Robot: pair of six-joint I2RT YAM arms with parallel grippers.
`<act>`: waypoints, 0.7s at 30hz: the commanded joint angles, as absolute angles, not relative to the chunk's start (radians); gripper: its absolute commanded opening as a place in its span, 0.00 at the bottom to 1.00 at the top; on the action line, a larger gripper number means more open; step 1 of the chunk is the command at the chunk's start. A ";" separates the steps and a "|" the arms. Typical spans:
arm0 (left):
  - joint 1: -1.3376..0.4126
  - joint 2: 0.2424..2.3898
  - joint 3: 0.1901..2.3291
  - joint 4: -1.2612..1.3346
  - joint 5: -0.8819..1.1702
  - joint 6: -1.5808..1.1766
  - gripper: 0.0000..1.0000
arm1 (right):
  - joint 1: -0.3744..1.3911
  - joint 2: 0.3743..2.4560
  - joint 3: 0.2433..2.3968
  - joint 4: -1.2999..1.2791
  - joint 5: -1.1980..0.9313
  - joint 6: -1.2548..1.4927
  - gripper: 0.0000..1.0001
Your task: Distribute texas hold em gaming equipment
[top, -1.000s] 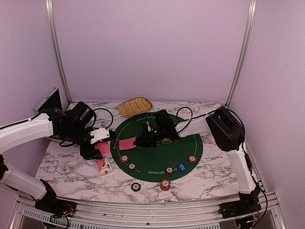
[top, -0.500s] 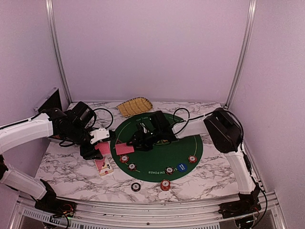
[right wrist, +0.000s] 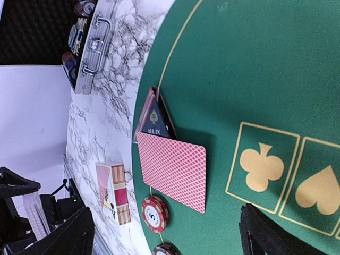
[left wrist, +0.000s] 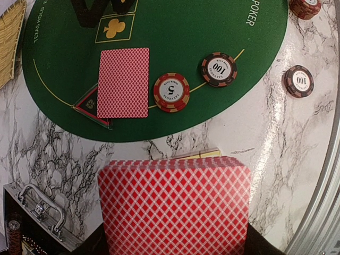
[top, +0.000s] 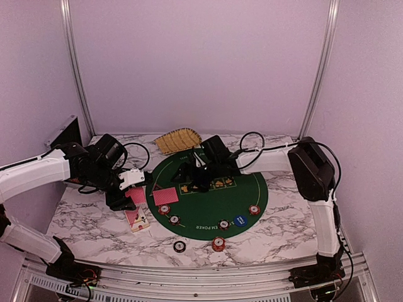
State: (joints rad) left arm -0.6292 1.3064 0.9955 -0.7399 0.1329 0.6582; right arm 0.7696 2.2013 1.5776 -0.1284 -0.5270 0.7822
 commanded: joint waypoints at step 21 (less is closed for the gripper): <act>-0.623 1.332 1.070 -0.764 0.183 0.618 0.00 | 0.831 2.051 1.554 -0.077 -0.642 0.822 0.99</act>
